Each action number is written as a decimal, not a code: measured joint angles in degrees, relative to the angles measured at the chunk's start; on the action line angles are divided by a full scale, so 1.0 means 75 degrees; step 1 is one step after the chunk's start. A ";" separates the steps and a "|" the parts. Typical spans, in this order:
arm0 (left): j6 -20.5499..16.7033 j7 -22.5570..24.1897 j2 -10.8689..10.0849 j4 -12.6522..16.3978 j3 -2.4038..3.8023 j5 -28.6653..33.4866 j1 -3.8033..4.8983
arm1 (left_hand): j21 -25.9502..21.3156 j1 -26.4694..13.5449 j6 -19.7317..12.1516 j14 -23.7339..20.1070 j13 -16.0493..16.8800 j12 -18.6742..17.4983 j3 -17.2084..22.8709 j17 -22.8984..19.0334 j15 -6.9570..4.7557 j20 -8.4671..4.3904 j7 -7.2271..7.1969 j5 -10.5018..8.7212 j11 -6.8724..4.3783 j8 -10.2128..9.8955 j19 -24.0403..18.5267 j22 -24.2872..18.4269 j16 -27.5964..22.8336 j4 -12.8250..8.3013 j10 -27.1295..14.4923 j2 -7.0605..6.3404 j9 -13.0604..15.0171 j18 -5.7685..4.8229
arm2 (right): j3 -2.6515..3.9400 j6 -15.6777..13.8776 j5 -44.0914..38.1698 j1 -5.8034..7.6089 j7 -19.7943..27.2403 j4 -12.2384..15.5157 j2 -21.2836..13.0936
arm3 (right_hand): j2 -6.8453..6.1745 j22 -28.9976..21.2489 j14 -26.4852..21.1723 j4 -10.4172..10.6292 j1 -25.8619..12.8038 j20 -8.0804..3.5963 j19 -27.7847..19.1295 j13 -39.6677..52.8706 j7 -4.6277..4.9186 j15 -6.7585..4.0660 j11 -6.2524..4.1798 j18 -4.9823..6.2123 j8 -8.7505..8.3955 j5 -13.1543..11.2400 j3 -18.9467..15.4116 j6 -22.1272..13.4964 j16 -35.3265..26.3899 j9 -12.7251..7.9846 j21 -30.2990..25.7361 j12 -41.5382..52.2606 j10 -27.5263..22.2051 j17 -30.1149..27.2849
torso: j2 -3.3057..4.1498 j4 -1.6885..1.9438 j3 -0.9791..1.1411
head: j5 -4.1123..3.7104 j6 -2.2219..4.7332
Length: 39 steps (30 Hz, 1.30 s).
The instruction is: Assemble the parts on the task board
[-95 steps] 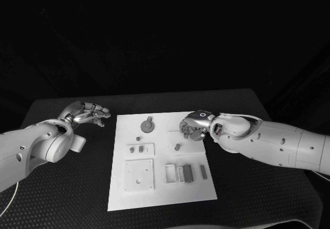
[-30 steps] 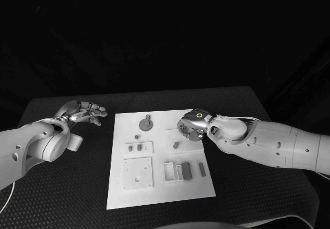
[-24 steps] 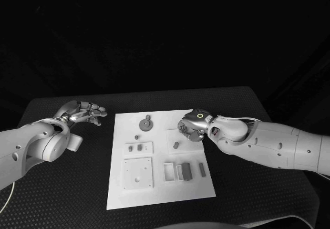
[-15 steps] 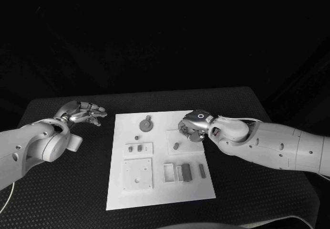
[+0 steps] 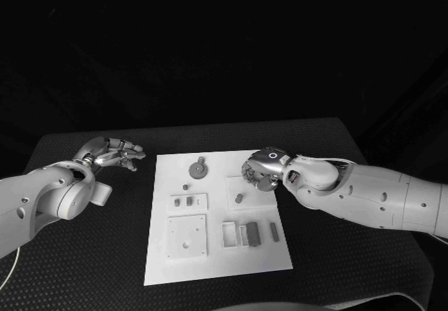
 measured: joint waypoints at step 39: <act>0.0007 -0.0014 -0.0004 0.0004 0.0000 0.0000 0.0000 | 0.0000 0.0000 -0.0005 -0.0001 0.0012 0.0000 -0.0039 0.0011 0.0001 0.0000 0.0003 0.0000 0.0003 0.0000 0.0000 -0.0020 0.0000 -0.0004 -0.0003 0.0000 0.0000 0.0000 | 0.0016 0.0314 0.0536 0.0031 0.0053 -0.0280 0.0149 | -0.1005 0.0003 -0.0162 0.0883 -0.0743 0.0002 -0.0116 0.0008 0.0433 0.0130 0.0206 0.0092 -0.0605 0.0008 -0.0107 -0.0941 0.0090 -0.0190 0.0117 -0.0307 -0.0399 -0.0252 | 0.0004 -0.0001 0.0003 | -0.0029 -0.0030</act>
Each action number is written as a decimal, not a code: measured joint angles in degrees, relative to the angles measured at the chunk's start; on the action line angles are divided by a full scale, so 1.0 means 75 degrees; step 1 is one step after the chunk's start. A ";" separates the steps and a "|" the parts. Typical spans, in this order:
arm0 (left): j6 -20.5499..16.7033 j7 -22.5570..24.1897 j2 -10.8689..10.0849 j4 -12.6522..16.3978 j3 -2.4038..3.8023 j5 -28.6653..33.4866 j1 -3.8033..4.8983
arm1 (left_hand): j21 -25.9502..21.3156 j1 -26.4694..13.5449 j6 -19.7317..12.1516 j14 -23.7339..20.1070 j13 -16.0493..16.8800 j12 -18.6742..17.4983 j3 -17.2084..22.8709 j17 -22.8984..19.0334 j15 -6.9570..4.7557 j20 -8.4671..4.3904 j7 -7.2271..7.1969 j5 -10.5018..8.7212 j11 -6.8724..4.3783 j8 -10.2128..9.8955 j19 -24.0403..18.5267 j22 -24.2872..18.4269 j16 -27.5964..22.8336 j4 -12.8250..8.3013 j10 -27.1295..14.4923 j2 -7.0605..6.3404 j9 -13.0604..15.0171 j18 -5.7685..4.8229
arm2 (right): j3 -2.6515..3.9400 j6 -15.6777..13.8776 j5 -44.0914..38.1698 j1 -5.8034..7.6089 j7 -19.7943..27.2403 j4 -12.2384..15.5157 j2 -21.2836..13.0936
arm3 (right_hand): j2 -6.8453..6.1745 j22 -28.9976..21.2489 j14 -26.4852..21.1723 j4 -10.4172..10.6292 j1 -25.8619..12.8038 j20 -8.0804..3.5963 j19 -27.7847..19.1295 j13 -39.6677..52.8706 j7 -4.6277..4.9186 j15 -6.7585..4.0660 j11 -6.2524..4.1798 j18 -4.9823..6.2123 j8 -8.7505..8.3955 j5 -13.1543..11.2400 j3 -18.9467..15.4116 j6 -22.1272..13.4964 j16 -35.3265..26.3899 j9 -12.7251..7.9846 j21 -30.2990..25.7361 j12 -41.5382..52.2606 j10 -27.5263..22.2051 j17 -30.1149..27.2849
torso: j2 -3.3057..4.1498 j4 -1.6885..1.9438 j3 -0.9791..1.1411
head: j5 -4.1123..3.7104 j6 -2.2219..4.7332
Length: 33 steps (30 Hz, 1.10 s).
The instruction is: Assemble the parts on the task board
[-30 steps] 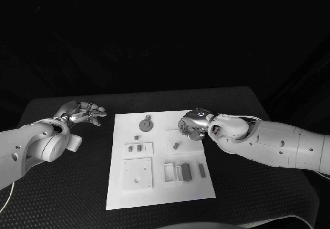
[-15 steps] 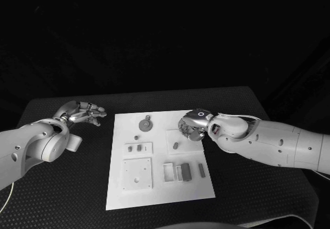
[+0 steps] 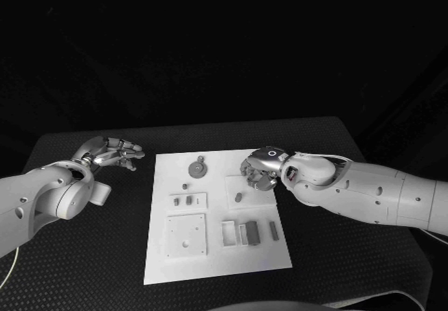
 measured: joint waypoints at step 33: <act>0.0000 -0.0012 -0.0005 0.0000 0.0000 0.0000 0.0000 | 0.0000 0.0000 -0.0028 -0.0001 0.0011 0.0000 0.0000 0.0005 0.0001 0.0000 0.0019 0.0000 0.0012 0.0000 0.0000 -0.0020 0.0000 0.0000 -0.0012 0.0000 0.0000 -0.0001 | -0.0019 0.0092 -0.0478 0.0023 -0.0020 -0.0078 0.0117 | 0.0814 -0.0001 0.0022 -0.0372 0.0357 -0.0025 -0.0030 0.0613 -0.0381 -0.0241 -0.0295 -0.0061 0.0442 0.0000 -0.0260 0.0875 0.0265 0.0334 0.0238 0.0393 0.0651 -0.0164 | 0.0000 -0.0003 0.0004 | -0.0006 -0.0051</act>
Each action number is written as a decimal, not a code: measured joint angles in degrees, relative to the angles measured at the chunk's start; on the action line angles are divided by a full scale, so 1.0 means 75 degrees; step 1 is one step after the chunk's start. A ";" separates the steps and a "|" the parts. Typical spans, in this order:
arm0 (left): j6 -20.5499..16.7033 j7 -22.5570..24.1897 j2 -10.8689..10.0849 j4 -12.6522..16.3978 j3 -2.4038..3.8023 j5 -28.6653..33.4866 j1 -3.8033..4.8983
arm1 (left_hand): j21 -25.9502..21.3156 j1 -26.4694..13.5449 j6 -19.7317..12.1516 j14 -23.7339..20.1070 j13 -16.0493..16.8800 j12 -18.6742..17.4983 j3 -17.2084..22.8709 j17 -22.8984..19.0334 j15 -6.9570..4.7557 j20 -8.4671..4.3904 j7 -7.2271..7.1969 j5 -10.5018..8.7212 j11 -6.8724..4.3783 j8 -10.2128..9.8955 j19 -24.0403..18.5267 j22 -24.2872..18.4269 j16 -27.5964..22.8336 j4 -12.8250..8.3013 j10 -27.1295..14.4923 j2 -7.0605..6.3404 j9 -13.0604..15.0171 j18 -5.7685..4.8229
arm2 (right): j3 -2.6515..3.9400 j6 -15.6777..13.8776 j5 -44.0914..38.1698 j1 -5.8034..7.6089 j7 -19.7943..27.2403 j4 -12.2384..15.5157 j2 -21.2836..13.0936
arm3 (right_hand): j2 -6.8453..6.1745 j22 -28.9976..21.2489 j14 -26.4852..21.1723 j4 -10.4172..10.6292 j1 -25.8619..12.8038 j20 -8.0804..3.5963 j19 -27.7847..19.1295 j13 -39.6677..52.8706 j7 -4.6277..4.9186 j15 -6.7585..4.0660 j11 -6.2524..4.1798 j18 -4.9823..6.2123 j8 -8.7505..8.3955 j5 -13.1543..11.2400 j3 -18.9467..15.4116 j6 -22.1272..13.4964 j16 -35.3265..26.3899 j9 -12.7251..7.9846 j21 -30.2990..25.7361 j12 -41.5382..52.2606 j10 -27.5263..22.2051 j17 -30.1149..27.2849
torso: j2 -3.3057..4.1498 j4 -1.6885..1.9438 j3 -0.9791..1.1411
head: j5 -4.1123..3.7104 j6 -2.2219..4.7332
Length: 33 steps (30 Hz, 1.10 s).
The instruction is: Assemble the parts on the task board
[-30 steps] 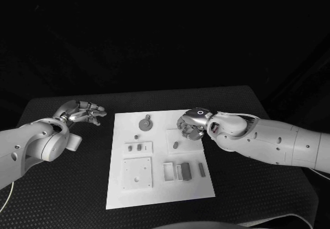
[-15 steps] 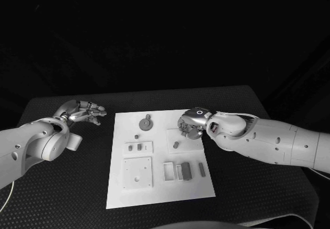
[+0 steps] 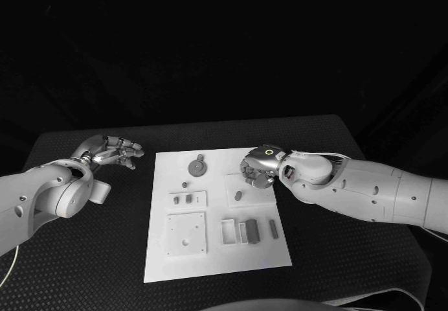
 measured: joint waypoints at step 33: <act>0.0000 -0.0009 -0.0011 -0.0001 0.0000 0.0000 0.0000 | 0.0000 0.0000 -0.0023 0.0000 0.0005 0.0000 0.0000 0.0004 0.0000 0.0000 -0.0023 0.0000 -0.0022 0.0000 0.0000 -0.0014 0.0000 0.0000 -0.0018 0.0000 0.0000 0.0000 | -0.0002 0.0126 -0.0011 0.0040 0.0029 -0.0021 0.0010 | -0.0559 -0.0002 -0.0143 -0.0164 0.0077 0.0049 -0.0110 0.0013 0.0147 0.0177 0.0161 0.0064 -0.0253 0.0059 0.0314 -0.0371 0.0045 -0.0070 0.0000 -0.0316 -0.0454 -0.0119 | 0.0000 0.0005 -0.0007 | -0.0023 -0.0028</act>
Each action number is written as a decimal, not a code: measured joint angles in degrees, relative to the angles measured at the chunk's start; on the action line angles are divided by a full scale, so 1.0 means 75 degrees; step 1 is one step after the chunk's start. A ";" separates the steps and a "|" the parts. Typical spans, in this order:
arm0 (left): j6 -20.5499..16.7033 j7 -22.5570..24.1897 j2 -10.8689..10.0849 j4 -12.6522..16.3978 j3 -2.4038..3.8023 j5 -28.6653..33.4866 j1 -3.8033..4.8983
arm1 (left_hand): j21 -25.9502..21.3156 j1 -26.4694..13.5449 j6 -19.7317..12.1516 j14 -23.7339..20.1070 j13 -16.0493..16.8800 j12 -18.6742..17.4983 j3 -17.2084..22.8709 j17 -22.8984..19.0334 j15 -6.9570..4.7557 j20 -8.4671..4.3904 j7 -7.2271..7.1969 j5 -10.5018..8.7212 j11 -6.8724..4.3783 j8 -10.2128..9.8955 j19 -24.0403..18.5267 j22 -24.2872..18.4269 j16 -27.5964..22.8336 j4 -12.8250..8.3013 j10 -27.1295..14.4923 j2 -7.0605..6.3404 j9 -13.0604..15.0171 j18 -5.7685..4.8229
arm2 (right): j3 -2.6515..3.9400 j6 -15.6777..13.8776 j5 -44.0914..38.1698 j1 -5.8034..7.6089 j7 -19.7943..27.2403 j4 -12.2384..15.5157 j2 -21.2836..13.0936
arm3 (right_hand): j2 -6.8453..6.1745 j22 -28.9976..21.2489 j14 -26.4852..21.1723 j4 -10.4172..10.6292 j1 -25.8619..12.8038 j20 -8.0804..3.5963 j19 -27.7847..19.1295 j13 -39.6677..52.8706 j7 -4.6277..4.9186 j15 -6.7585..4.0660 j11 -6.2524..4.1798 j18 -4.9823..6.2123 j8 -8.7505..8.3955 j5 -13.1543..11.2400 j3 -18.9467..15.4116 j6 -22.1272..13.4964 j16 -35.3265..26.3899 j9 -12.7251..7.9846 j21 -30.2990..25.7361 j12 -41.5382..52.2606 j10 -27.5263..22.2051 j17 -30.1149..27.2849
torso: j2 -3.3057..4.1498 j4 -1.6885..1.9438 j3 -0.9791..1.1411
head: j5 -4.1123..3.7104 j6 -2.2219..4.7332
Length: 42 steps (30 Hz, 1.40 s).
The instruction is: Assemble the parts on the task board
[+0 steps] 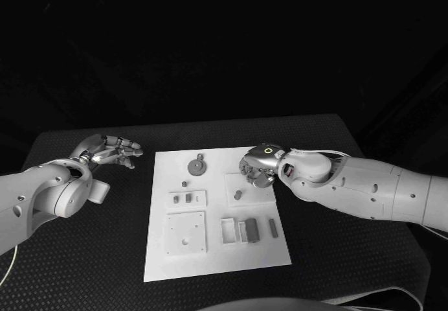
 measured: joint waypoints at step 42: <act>-0.0001 0.0002 0.0020 -0.0045 0.0000 -0.0009 0.0000 | 0.0000 0.0000 -0.0003 0.0000 0.0011 0.0000 0.0000 0.0004 0.0000 0.0000 -0.0002 0.0000 0.0017 0.0000 0.0000 -0.0019 0.0000 0.0000 -0.0017 0.0000 0.0000 0.0000 | -0.0078 -0.0409 -0.0378 -0.0052 -0.0025 0.0090 -0.0066 | 0.0495 -0.0001 0.0174 -0.0279 -0.0055 -0.0149 0.0211 0.0565 -0.0293 -0.0240 -0.0316 -0.0089 0.0325 -0.0067 -0.0020 0.0624 0.0321 0.0369 0.0251 0.0398 0.0667 0.0025 | -0.0003 0.0000 0.0004 | -0.0019 -0.0009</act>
